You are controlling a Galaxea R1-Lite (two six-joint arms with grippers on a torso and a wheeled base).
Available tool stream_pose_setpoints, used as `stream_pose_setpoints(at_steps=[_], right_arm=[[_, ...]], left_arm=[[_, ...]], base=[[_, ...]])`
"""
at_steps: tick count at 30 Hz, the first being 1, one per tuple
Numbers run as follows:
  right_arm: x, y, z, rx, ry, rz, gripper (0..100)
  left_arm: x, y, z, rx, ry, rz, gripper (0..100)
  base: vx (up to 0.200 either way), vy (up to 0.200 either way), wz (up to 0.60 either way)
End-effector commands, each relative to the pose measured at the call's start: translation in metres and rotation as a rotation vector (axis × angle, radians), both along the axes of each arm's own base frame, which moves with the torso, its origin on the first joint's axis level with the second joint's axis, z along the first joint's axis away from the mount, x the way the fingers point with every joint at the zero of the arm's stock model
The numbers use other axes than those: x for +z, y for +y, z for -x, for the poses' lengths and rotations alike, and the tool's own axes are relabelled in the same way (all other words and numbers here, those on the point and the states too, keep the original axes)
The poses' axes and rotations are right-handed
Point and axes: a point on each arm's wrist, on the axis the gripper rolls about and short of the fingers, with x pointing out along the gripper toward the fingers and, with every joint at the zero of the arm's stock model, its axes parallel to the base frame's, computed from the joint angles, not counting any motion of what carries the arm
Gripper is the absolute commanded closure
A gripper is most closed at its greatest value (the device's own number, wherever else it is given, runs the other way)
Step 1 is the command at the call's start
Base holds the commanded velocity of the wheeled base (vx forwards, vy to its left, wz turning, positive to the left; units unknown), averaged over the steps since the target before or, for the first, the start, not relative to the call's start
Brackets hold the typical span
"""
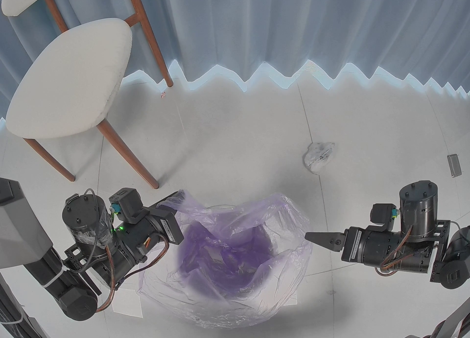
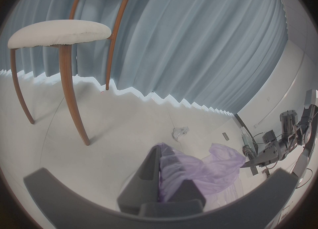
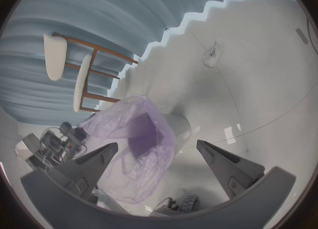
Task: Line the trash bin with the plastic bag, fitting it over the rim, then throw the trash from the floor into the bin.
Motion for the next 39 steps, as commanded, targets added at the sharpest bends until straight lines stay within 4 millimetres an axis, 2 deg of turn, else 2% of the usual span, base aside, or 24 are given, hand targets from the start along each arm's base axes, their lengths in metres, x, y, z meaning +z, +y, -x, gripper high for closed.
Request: stream_pose_setpoints(at_steps=[1, 10, 15, 19, 20, 26, 27, 33, 39], right_arm=[[-0.019, -0.013, 0.005, 0.016, 0.021, 0.109, 0], [-0.037, -0.008, 0.002, 0.056, 0.014, 0.156, 0], [-0.046, 0.007, 0.003, 0.105, 0.001, 0.146, 0], [-0.053, 0.014, -0.004, 0.109, -0.022, 0.145, 0], [-0.061, 0.020, -0.016, 0.058, -0.059, 0.164, 0], [-0.090, 0.021, -0.036, 0.002, -0.069, 0.182, 0], [-0.091, 0.021, -0.037, -0.003, -0.088, 0.162, 100], [-0.080, 0.021, -0.029, 0.044, -0.201, 0.039, 100], [-0.062, 0.016, -0.016, 0.079, -0.224, -0.027, 100]], left_arm=[[0.000, -0.001, 0.001, -0.002, -0.002, 0.000, 100], [0.005, 0.001, 0.005, -0.004, -0.017, 0.002, 100], [0.005, 0.001, 0.006, -0.005, -0.024, -0.013, 100], [0.004, -0.003, 0.008, -0.021, -0.019, -0.016, 100], [-0.001, -0.006, 0.008, -0.032, -0.004, -0.026, 100], [-0.008, -0.008, 0.006, -0.033, 0.019, -0.041, 100], [-0.009, -0.008, 0.007, -0.036, 0.021, -0.044, 100], [-0.009, -0.013, 0.013, -0.062, 0.026, -0.043, 100], [0.003, -0.007, 0.015, -0.041, -0.005, -0.009, 100]], base=[[0.000, 0.000, 0.00], [0.000, 0.000, 0.00], [0.000, 0.000, 0.00], [0.000, 0.000, 0.00], [0.000, 0.000, 0.00], [0.000, 0.000, 0.00], [0.000, 0.000, 0.00], [0.000, 0.000, 0.00], [0.000, 0.000, 0.00]])
